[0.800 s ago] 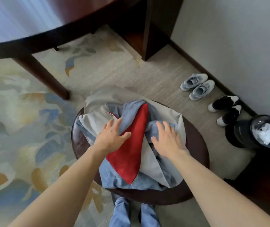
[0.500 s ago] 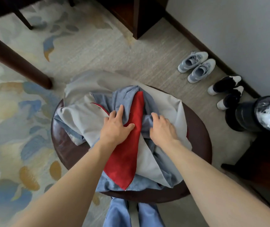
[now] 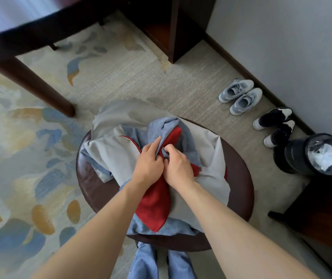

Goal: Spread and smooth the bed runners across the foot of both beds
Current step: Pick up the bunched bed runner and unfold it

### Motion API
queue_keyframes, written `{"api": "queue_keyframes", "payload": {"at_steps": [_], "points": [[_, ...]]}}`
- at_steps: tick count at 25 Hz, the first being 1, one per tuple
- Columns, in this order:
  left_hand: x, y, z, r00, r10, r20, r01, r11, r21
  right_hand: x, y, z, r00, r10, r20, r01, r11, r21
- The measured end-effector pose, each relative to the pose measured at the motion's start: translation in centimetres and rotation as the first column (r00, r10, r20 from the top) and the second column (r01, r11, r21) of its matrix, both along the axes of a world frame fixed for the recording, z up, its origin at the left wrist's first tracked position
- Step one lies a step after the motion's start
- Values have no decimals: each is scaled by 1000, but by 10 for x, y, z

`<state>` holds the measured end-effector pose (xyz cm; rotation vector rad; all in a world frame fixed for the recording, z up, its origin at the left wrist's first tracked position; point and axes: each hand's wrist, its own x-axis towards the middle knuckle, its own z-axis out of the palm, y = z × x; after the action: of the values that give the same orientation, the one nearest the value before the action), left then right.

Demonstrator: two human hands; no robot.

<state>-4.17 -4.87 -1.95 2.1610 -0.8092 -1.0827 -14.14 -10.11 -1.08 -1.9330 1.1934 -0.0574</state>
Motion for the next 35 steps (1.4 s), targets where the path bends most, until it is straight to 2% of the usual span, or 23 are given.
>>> {"api": "queue_keyframes", "payload": {"at_steps": [5, 8, 14, 19, 24, 28, 32, 35], "points": [[29, 20, 55, 995, 76, 62, -70, 993, -99, 35, 12, 53, 994, 57, 89, -52, 997, -59], [53, 49, 99, 979, 173, 109, -154, 974, -165, 67, 31, 96, 981, 159, 107, -149, 984, -93], [92, 150, 187, 857, 476, 197, -412, 863, -292, 128, 112, 179, 894, 422, 152, -382, 893, -237], [100, 277, 248, 674, 682, 284, -568, 724, -390, 158, 223, 241, 736, 646, 201, -564, 749, -347], [84, 412, 296, 492, 803, 336, -687, 595, -416, 167, 350, 287, 557, 801, 221, -702, 596, -391], [67, 523, 323, 320, 878, 355, -761, 462, -455, 170, 462, 313, 397, 883, 251, -759, 469, -451], [37, 642, 343, 190, 926, 325, -807, 336, -486, 159, 582, 327, 259, 926, 275, -781, 368, -504], [5, 740, 357, 48, 943, 329, -836, 218, -503, 142, 688, 339, 120, 951, 286, -811, 260, -524]]}}
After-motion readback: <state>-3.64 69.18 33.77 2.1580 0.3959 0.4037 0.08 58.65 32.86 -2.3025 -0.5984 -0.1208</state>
